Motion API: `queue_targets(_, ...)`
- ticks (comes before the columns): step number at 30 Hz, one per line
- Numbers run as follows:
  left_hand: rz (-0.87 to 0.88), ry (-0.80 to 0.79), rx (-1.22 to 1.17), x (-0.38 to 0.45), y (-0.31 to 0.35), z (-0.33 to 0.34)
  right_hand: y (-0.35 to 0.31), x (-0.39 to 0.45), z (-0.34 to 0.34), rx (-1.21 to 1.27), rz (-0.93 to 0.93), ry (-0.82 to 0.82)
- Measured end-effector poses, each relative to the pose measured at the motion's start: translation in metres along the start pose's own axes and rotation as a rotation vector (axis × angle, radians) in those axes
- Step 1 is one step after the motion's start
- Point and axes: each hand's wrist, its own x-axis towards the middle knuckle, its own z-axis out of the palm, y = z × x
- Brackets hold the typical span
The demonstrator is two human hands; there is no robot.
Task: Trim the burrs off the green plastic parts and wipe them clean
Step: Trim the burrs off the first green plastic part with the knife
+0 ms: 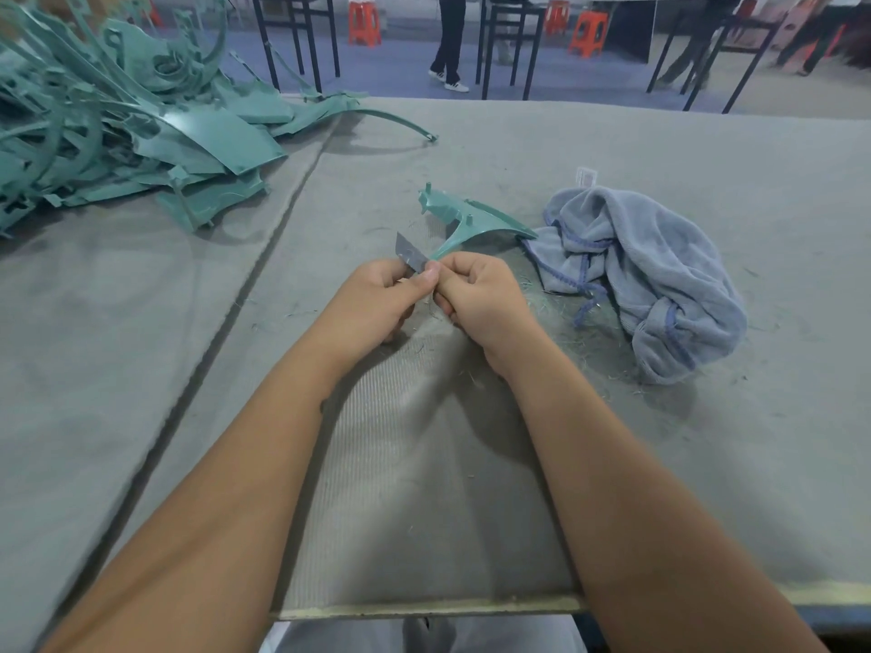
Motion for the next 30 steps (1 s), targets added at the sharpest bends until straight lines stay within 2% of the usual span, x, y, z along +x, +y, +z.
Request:
queue_targets(3,0.026,0.043,0.015,0.002,-0.002,0.001,-0.001,0.0,-0.002,0.055,-0.004,0.055)
queue_targets(9,0.02,0.026,0.03,-0.001,-0.002,-0.005,-0.004,0.005,-0.011,0.293,0.056,0.187)
queue_targets(11,0.071,0.04,0.223,-0.003,-0.002,-0.005,-0.004,0.004,-0.012,0.275,0.054,0.138)
queue_targets(13,0.136,0.078,0.53,-0.004,-0.001,-0.005,-0.003,0.002,-0.009,0.186,0.029,0.042)
queue_targets(15,0.172,0.112,0.67,-0.003,0.0,-0.006,-0.003,-0.001,-0.005,0.082,-0.008,-0.053)
queue_targets(17,0.171,0.114,0.598,-0.002,0.001,-0.004,-0.004,-0.002,-0.003,0.033,-0.024,-0.1)
queue_targets(22,0.006,0.072,-0.067,-0.003,0.009,0.001,-0.005,-0.002,-0.006,0.052,-0.01,-0.102)
queue_targets(24,-0.005,0.083,-0.085,-0.002,0.009,-0.001,-0.004,-0.002,-0.005,0.081,-0.004,-0.09)
queue_targets(30,0.051,0.176,0.055,0.003,0.004,0.0,-0.003,-0.001,-0.002,0.095,-0.022,-0.016)
